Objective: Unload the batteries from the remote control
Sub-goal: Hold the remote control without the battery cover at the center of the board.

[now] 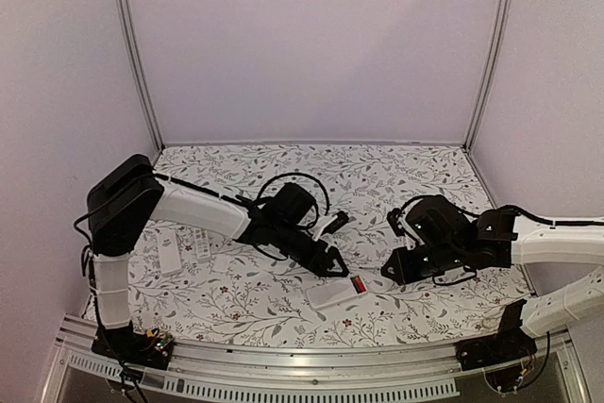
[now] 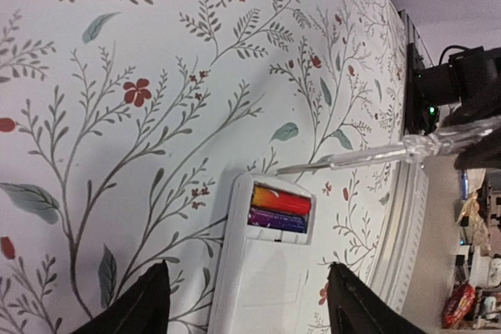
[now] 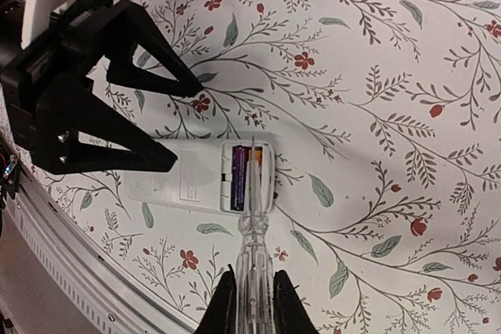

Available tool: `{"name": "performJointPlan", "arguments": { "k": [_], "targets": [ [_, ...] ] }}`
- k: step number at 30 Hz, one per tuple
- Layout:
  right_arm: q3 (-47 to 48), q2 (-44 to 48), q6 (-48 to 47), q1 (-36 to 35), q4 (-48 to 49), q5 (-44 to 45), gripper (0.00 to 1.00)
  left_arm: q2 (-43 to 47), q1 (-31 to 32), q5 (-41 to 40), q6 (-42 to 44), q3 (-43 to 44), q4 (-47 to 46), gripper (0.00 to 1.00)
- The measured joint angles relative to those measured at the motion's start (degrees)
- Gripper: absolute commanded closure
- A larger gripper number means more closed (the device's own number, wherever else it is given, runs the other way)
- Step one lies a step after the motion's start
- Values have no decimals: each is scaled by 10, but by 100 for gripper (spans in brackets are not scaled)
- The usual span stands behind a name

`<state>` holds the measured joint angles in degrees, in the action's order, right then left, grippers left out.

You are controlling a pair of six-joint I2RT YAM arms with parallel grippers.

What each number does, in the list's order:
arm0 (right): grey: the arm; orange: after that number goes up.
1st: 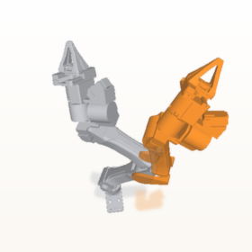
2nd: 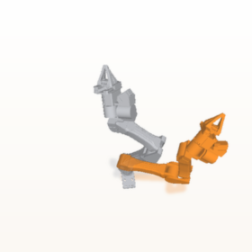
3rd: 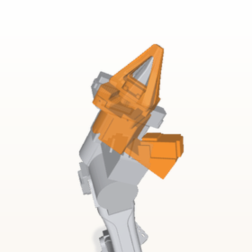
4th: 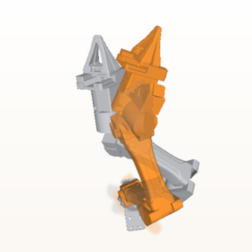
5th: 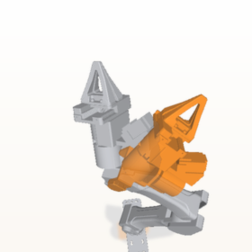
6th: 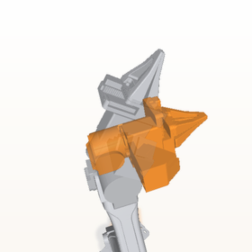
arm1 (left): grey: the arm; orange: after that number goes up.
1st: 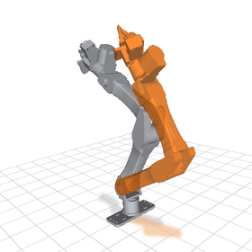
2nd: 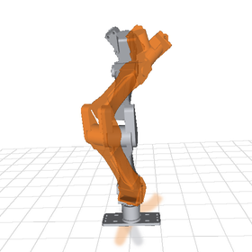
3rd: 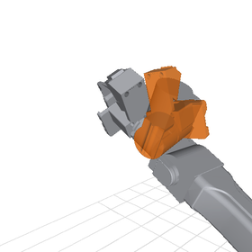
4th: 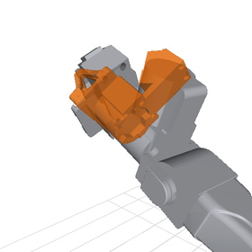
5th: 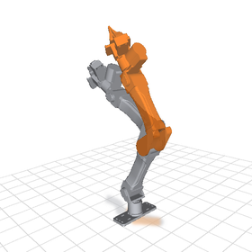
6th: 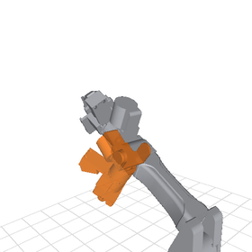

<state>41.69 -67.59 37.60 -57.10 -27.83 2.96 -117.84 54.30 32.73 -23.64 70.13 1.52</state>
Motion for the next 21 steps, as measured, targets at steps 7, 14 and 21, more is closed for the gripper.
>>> {"name": "performJointPlan", "arguments": {
  "k": [7,14,21],
  "targets": [
    [0,1,-1,-3,-55,-41,100,63,25,-95,96,-30,35,19],
    [14,-9,-7,-7,-82,-52,100,64,89,-186,157,-32,71,19],
    [29,-27,-16,-7,-93,-52,100,64,103,-235,186,-34,79,18]
  ]
}}
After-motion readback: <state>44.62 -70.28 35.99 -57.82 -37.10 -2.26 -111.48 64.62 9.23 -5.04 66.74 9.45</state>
